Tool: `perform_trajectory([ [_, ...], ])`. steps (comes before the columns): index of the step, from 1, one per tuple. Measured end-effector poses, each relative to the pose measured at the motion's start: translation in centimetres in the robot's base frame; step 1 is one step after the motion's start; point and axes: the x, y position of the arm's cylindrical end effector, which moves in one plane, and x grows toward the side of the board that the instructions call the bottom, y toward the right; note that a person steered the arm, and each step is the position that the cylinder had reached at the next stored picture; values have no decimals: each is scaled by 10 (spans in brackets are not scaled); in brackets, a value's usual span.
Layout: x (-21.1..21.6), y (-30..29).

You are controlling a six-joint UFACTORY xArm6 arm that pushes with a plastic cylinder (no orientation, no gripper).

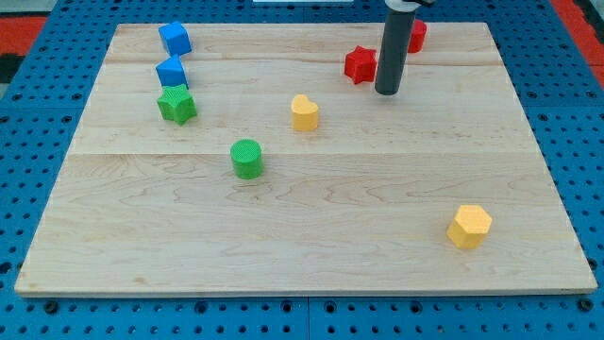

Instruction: Push the yellow hexagon towards the green star

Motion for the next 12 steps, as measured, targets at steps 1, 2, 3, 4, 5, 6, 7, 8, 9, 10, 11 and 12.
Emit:
perform_trajectory([
  [1,33,35],
  [2,73,86],
  [3,138,88],
  [4,188,88],
  [5,233,88],
  [6,234,52],
  [7,214,19],
  [8,201,-15],
  [9,181,-21],
  [10,176,-47],
  [11,184,-89],
  [12,199,-124],
])
